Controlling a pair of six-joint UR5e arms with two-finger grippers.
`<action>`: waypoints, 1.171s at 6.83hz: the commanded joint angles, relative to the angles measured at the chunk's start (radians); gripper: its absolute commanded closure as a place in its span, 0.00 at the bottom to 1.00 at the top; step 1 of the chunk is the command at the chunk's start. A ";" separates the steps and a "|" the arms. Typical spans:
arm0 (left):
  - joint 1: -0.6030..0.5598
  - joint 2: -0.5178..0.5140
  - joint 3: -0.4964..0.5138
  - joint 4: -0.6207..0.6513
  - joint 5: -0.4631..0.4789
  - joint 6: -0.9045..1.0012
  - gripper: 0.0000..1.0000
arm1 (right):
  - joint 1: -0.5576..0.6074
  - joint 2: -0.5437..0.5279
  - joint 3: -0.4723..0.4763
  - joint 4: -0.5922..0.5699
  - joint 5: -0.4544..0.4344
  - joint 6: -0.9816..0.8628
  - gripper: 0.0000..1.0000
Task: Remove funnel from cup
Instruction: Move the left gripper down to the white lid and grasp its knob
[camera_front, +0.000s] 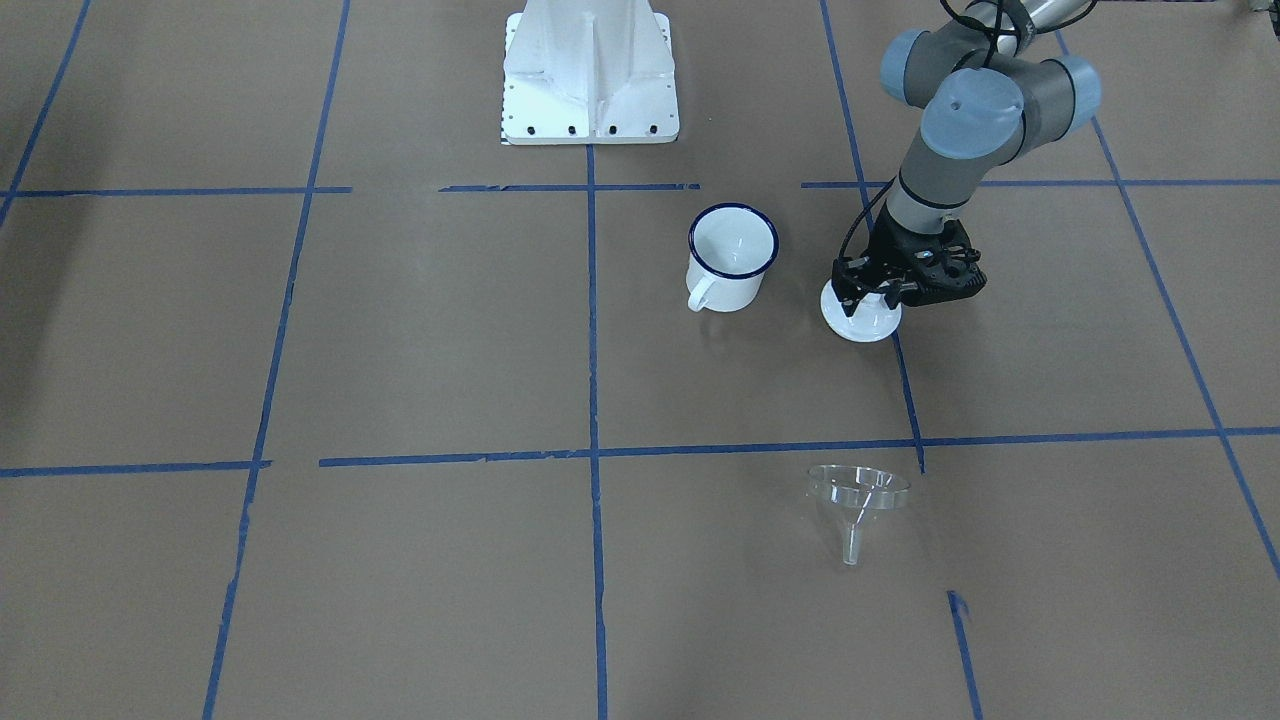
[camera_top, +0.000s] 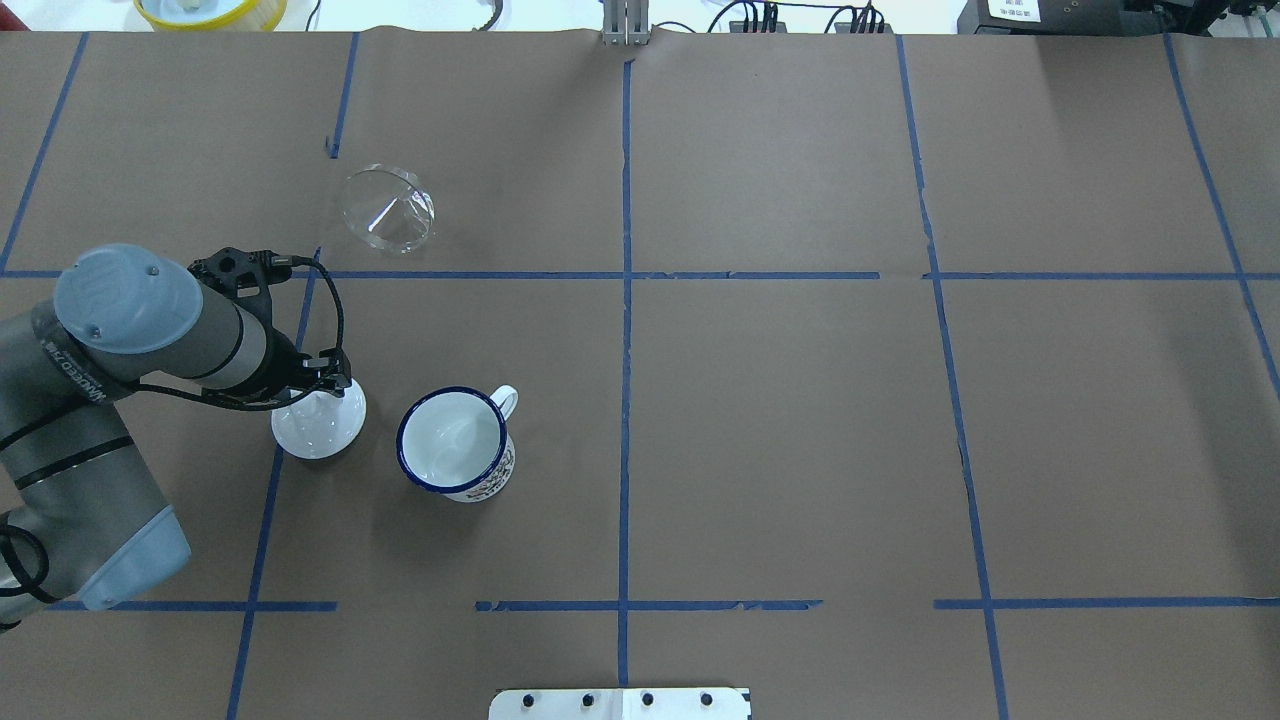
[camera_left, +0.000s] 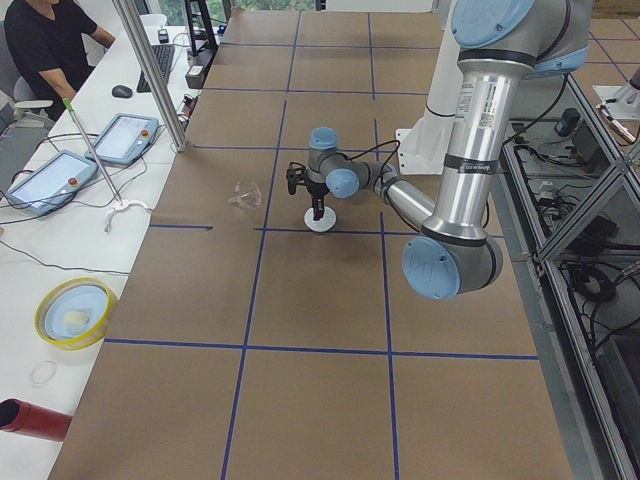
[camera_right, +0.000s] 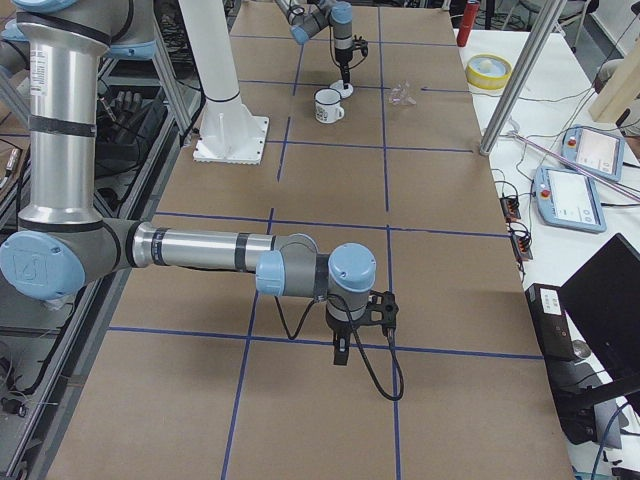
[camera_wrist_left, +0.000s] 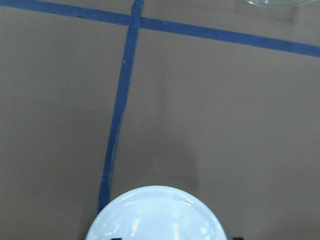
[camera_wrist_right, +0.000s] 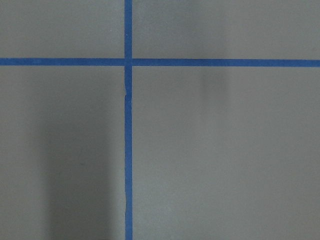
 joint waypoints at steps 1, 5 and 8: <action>0.001 0.016 -0.018 0.010 -0.001 0.000 0.37 | 0.000 0.000 0.000 0.000 0.000 0.000 0.00; 0.007 0.011 -0.026 0.029 -0.001 -0.001 0.44 | 0.000 0.000 0.000 0.000 0.000 0.000 0.00; 0.014 0.011 -0.069 0.071 -0.001 -0.004 0.84 | 0.000 0.000 0.000 0.000 0.000 0.000 0.00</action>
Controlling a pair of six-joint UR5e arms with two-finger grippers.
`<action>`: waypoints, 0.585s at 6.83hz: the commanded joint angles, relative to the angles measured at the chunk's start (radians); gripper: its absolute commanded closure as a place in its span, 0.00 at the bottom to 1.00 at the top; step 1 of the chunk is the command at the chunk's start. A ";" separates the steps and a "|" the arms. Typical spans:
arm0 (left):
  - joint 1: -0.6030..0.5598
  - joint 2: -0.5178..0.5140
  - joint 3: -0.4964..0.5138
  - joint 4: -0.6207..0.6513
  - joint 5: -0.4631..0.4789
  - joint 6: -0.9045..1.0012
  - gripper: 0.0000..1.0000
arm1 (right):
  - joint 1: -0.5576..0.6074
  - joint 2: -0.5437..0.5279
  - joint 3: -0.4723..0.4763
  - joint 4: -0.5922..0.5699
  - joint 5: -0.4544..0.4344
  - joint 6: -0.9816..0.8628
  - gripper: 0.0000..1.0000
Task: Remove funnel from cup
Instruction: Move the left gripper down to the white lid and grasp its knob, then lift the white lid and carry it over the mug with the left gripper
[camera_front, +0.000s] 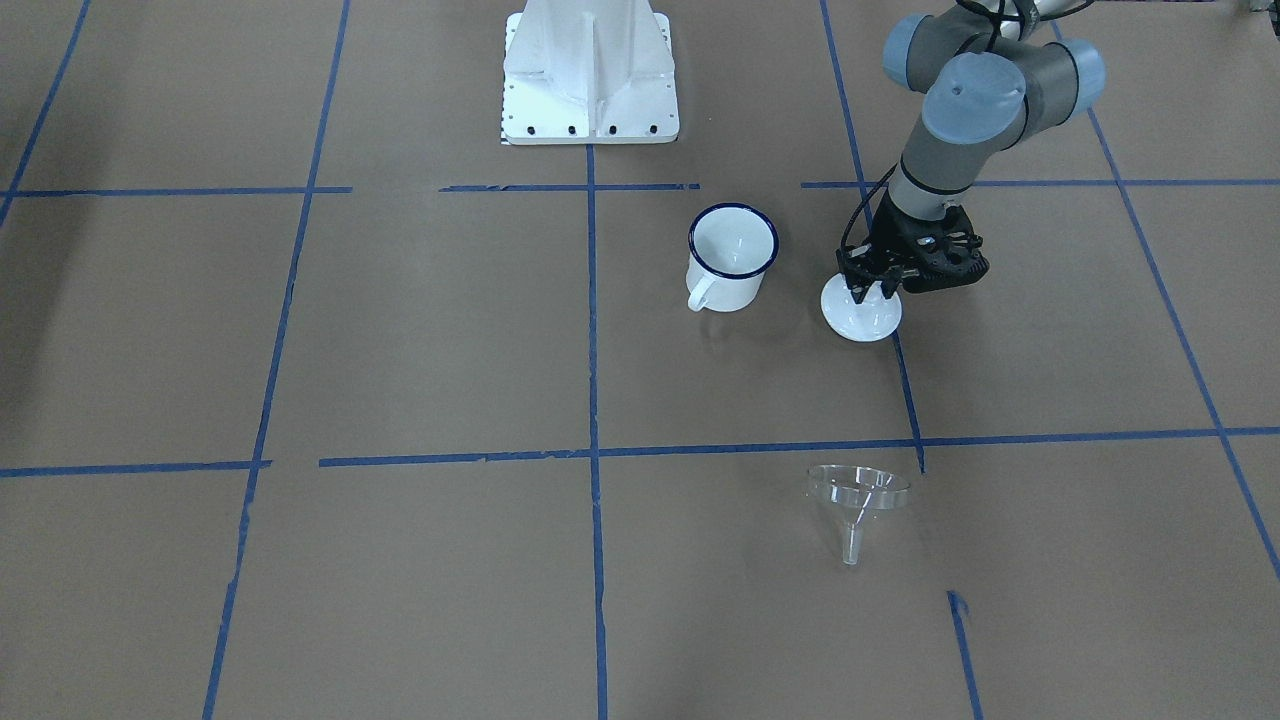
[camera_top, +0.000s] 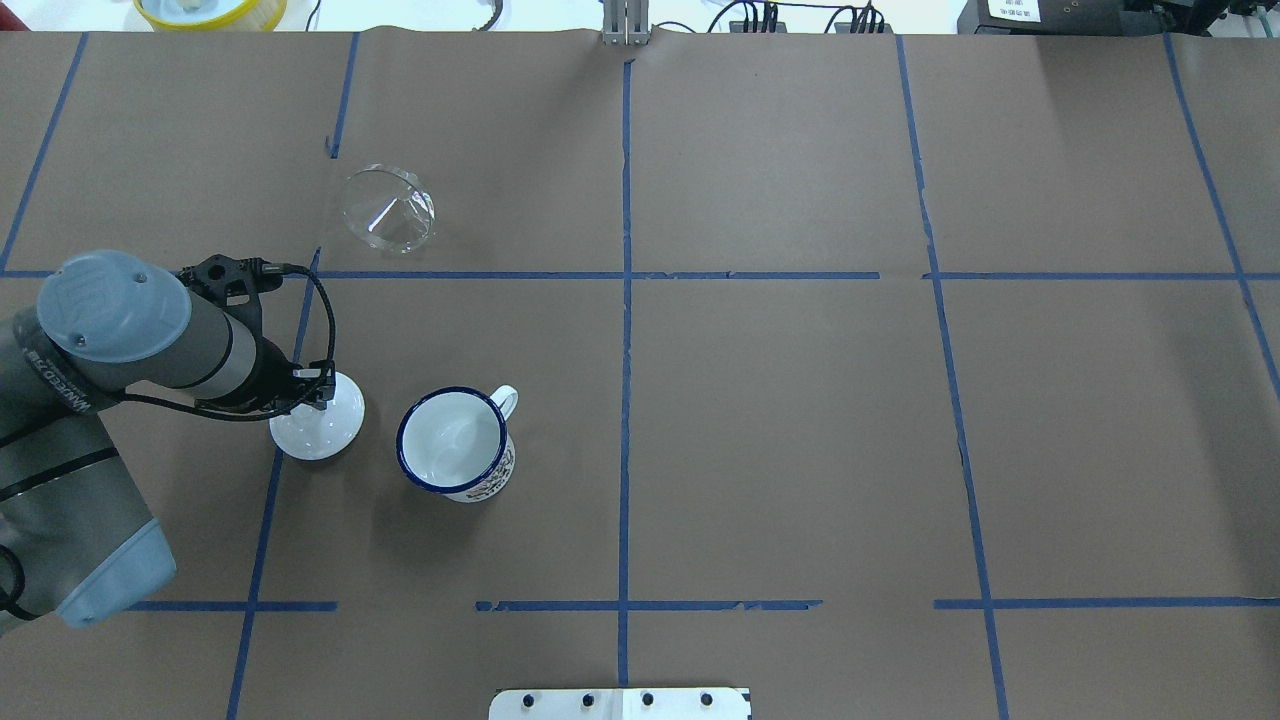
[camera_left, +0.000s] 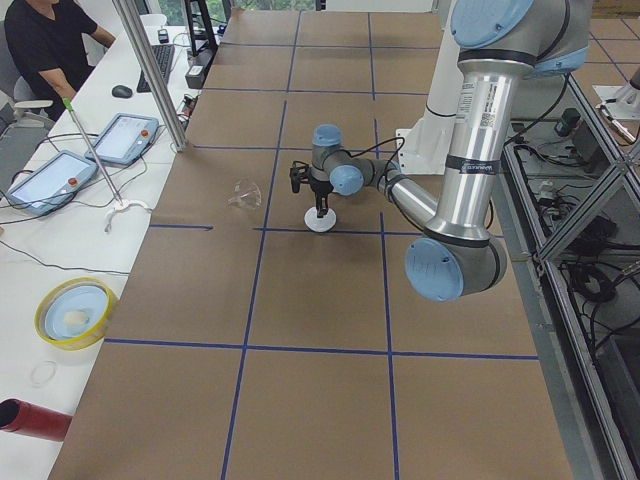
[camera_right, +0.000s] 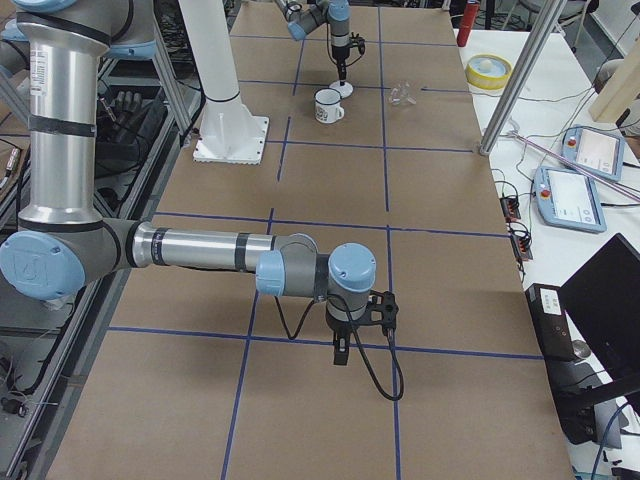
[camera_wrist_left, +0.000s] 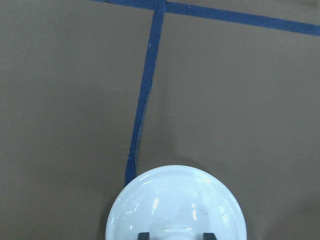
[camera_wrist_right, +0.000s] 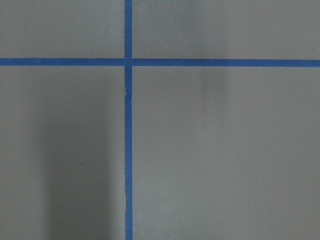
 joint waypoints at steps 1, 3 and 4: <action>0.004 0.001 -0.029 0.020 -0.002 -0.005 1.00 | 0.000 0.000 0.000 0.000 0.000 0.000 0.00; -0.010 -0.003 -0.140 0.172 0.000 0.004 1.00 | 0.000 0.000 0.000 0.000 0.000 0.000 0.00; -0.013 -0.013 -0.244 0.319 0.000 0.018 1.00 | 0.000 0.000 0.000 0.000 0.000 0.000 0.00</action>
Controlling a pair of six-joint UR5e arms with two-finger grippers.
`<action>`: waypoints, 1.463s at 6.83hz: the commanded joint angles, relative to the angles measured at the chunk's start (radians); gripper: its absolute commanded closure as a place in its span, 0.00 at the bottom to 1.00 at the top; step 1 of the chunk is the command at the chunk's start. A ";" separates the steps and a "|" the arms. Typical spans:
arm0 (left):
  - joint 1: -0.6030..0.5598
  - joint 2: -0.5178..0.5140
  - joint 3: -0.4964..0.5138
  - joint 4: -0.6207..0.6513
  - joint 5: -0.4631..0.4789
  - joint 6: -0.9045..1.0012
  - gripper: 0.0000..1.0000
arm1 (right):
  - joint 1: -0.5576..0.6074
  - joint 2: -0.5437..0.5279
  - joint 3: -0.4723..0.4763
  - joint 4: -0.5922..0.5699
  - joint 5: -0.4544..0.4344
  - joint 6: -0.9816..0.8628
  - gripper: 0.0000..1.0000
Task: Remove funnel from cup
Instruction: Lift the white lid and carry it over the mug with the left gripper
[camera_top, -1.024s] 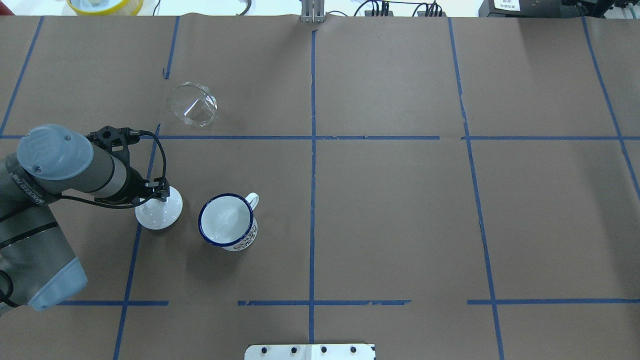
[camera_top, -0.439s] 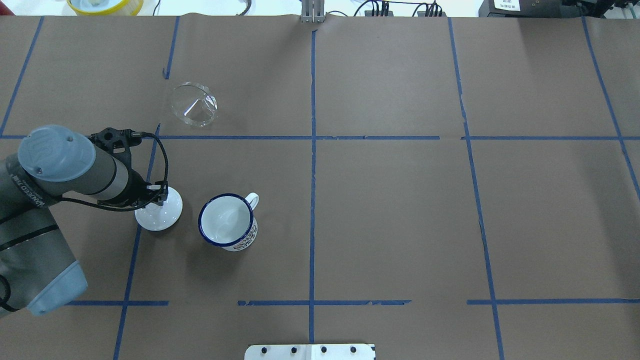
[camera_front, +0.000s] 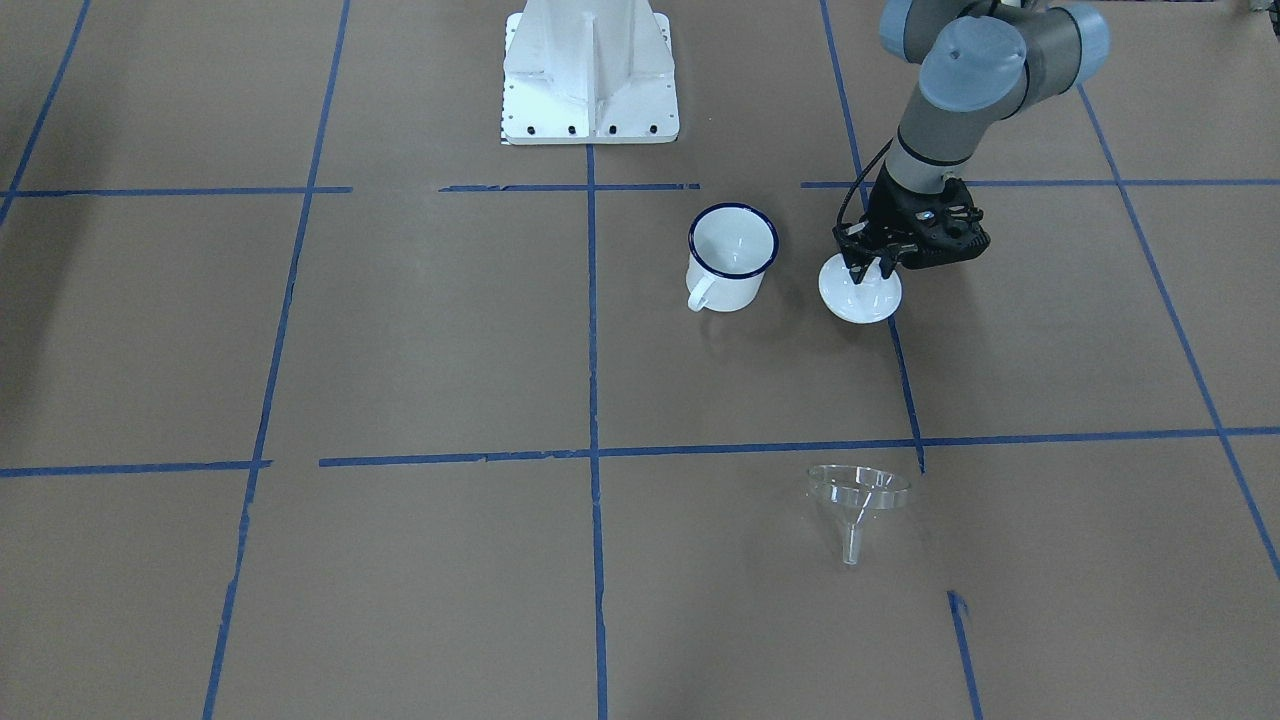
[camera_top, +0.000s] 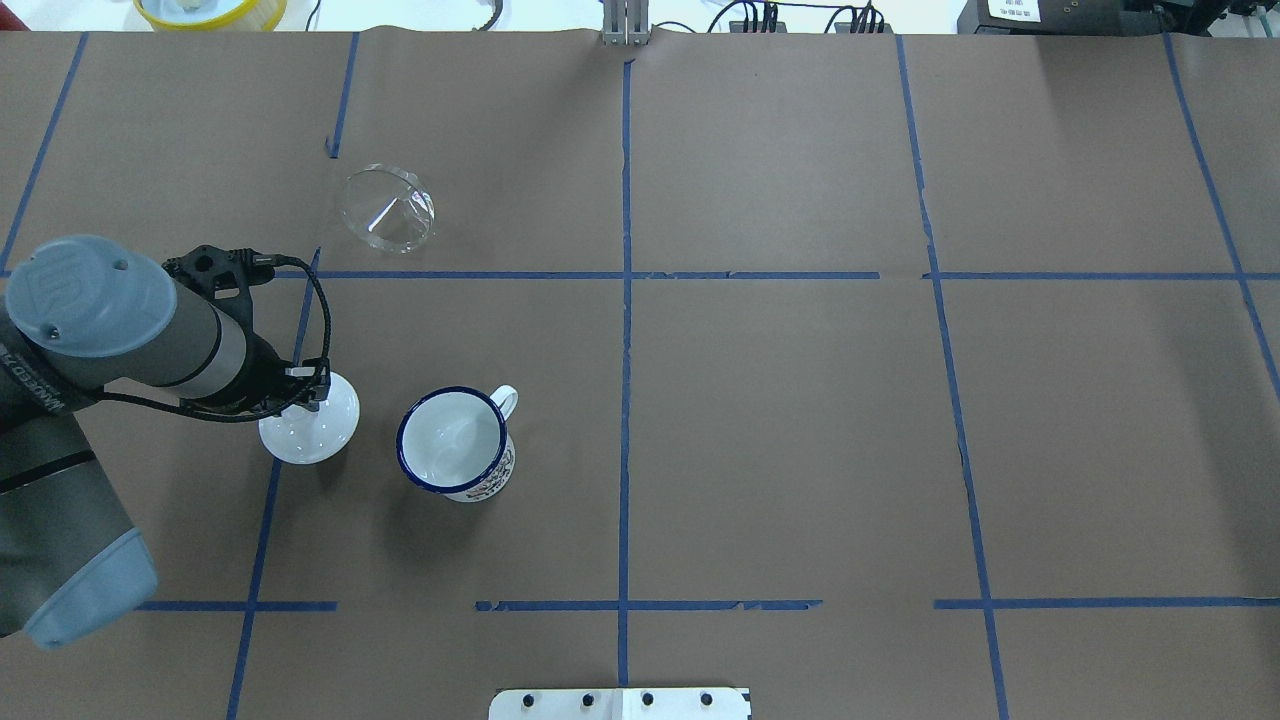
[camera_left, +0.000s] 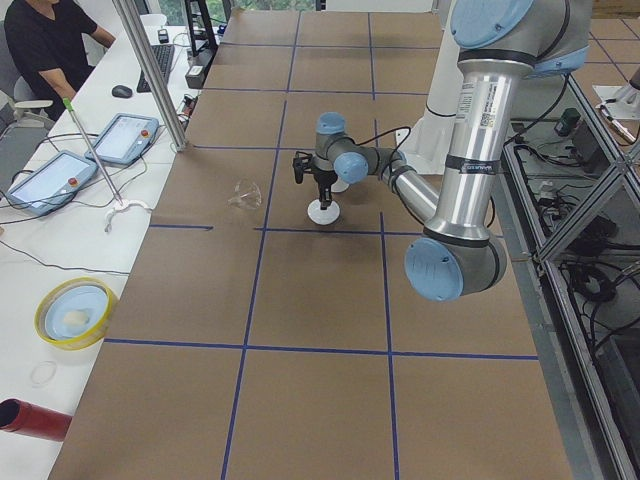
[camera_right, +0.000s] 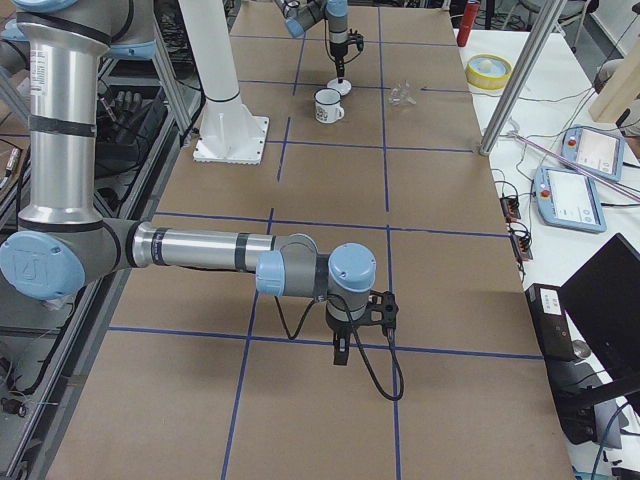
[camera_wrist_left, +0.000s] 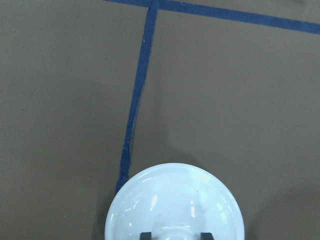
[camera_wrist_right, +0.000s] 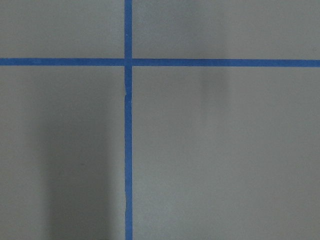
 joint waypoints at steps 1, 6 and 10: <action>-0.029 -0.075 -0.156 0.271 0.000 0.042 1.00 | 0.000 0.000 0.000 0.000 0.000 0.000 0.00; 0.007 -0.373 -0.105 0.478 -0.009 -0.094 1.00 | 0.000 0.000 0.000 0.000 0.000 0.000 0.00; 0.098 -0.391 -0.026 0.423 -0.003 -0.122 1.00 | 0.000 0.000 0.000 0.000 0.000 0.000 0.00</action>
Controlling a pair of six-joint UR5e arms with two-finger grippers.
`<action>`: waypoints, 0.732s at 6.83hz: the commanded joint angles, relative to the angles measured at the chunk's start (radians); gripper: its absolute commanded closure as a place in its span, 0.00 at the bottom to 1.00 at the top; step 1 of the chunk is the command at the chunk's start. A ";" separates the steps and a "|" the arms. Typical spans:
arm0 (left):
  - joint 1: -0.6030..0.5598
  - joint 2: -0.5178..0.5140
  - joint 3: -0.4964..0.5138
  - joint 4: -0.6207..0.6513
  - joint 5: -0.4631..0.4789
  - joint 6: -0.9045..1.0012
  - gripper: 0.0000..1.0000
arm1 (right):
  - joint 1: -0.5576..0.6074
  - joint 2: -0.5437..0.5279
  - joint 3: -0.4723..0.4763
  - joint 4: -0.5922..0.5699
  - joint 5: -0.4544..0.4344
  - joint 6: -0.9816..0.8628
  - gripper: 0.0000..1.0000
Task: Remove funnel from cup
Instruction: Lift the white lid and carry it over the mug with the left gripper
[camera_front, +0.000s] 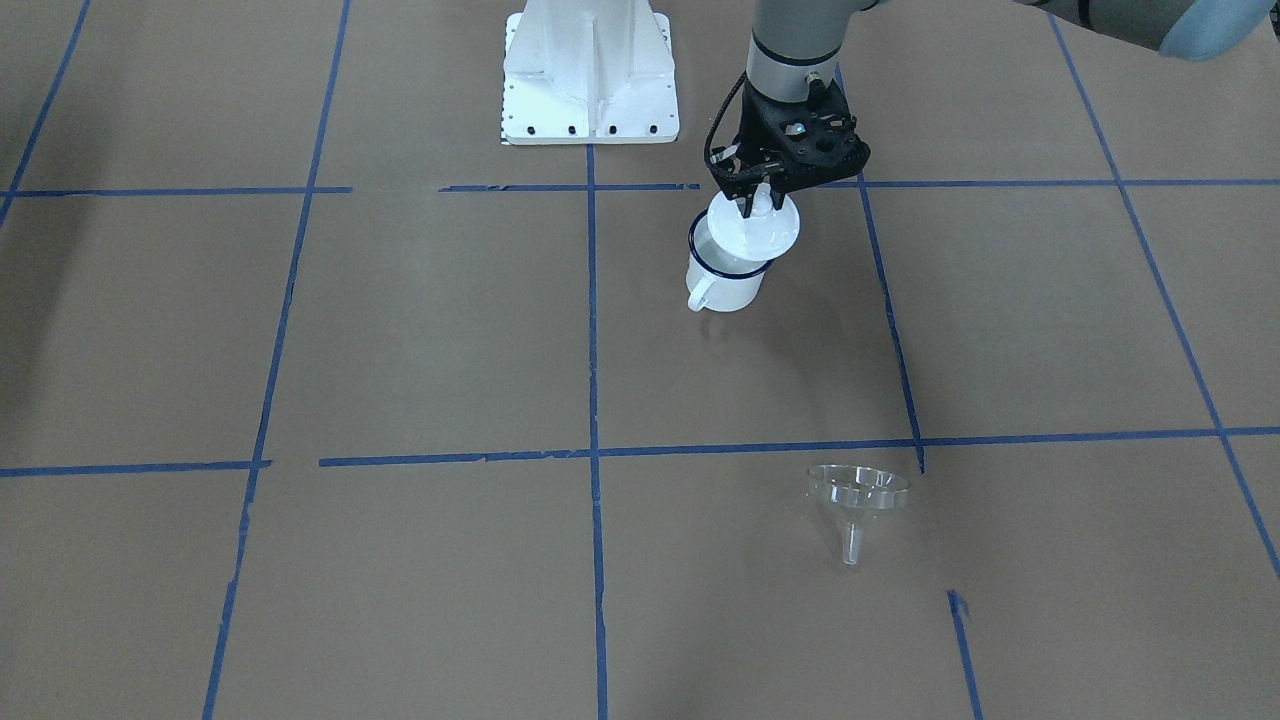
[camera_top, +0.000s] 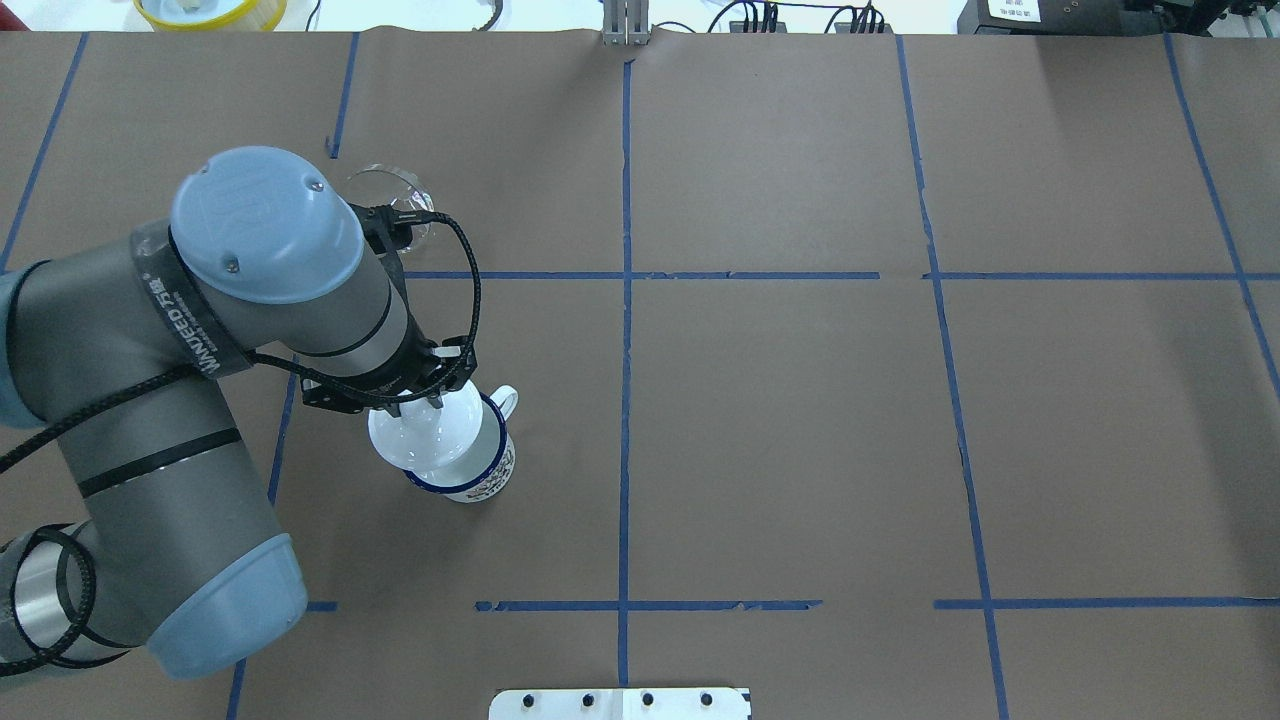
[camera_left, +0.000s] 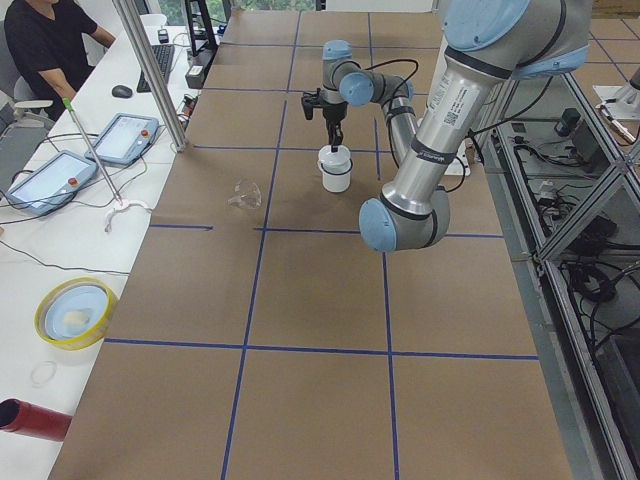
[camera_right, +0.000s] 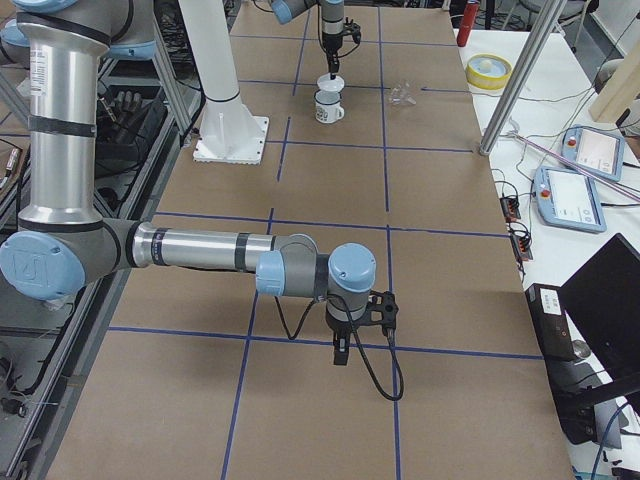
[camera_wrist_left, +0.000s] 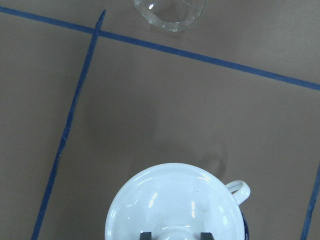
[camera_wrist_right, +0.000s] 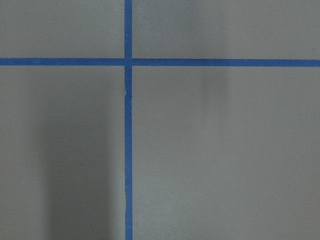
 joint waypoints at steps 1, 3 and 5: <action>0.023 -0.001 0.016 -0.023 0.002 -0.002 1.00 | 0.000 0.000 0.000 0.000 0.000 0.000 0.00; 0.023 -0.003 0.035 -0.028 0.002 0.003 1.00 | 0.000 0.000 0.000 0.000 0.000 0.000 0.00; 0.023 -0.002 0.052 -0.051 0.002 0.003 1.00 | 0.000 0.000 0.000 0.000 0.000 0.000 0.00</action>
